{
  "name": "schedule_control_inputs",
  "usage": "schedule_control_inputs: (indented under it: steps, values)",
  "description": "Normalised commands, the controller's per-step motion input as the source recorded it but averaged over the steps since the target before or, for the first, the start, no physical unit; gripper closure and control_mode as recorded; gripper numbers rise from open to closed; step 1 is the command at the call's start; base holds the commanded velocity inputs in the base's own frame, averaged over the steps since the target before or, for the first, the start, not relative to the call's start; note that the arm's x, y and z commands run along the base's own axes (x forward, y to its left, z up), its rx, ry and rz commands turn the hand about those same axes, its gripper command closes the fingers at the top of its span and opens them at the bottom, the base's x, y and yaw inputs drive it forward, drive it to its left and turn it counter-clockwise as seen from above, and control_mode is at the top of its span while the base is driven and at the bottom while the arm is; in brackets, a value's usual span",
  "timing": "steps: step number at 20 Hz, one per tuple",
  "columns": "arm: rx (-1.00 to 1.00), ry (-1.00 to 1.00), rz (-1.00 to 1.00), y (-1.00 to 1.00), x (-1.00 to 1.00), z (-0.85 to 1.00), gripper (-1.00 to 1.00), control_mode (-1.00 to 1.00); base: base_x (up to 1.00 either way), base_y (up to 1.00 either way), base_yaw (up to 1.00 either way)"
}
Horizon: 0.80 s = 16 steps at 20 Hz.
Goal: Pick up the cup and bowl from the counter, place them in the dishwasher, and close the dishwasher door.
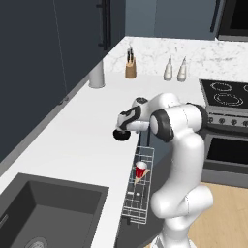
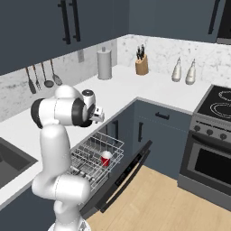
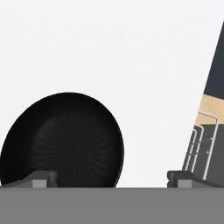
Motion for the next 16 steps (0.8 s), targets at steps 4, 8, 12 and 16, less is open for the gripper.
schedule_control_inputs:
  steps: [4, 8, 12, 16]
  values:
    - [-0.02, 0.05, -0.07, 0.17, 0.26, -0.22, -1.00, -1.00, 0.00, 0.00, 0.00]
    - [-0.04, 0.03, -0.04, 0.14, 0.09, -0.42, 1.00, -1.00, 0.00, 0.00, 0.00]
    - [-0.03, 0.03, -0.03, 0.18, 0.13, -0.35, 1.00, -1.00, 0.00, 0.00, 0.00]
    - [0.00, 0.00, -0.01, 0.01, 0.03, -0.17, 1.00, -1.00, 0.00, 0.00, 0.00]
